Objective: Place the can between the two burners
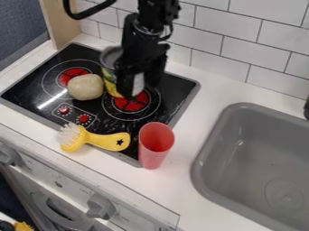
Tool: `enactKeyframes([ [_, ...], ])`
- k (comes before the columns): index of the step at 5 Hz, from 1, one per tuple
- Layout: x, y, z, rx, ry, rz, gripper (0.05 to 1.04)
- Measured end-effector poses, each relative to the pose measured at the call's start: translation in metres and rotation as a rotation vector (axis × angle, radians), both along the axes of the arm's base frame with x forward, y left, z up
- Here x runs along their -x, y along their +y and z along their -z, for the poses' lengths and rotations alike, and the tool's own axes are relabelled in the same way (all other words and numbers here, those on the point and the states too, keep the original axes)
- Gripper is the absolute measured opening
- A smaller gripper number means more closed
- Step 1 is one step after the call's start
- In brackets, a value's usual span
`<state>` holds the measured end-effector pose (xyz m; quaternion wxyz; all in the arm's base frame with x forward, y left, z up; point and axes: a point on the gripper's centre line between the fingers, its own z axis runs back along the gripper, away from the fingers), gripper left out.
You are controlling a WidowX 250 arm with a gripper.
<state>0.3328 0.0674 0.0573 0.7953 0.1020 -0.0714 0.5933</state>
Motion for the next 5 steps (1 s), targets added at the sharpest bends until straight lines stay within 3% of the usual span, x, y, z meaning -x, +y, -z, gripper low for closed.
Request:
enactKeyframes([
  [2, -0.004, 0.023, -0.006, -0.007, -0.004, -0.032, 0.999],
  [3, 0.001, 0.017, -0.005, 0.036, 0.027, -0.024, 0.999],
  [5, 0.006, 0.011, -0.058, 0.051, -0.063, 0.032, 0.999],
])
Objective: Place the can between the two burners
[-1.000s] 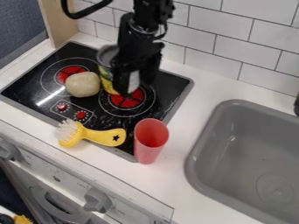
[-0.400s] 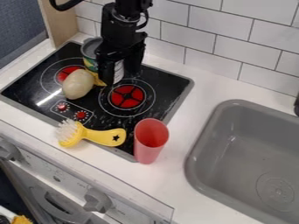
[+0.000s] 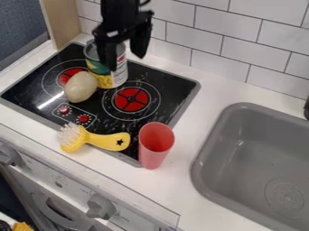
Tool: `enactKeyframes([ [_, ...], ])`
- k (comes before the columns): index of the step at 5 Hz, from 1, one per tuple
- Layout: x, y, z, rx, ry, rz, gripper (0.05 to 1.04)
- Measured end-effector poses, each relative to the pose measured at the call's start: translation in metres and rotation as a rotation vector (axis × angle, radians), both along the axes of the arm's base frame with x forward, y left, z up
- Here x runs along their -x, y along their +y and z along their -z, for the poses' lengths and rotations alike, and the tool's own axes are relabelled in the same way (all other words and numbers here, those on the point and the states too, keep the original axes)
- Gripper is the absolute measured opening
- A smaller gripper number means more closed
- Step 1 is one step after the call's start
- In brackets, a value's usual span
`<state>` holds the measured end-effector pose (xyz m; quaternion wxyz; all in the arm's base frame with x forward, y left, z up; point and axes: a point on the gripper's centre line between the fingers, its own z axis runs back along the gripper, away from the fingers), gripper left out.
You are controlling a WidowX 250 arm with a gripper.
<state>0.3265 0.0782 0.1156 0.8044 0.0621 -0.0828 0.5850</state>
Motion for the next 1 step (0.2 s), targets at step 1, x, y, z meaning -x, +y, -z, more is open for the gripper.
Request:
enactKeyframes([
  [1, 0.0056, 0.004, -0.0077, -0.029, 0.012, -0.008, 0.999],
])
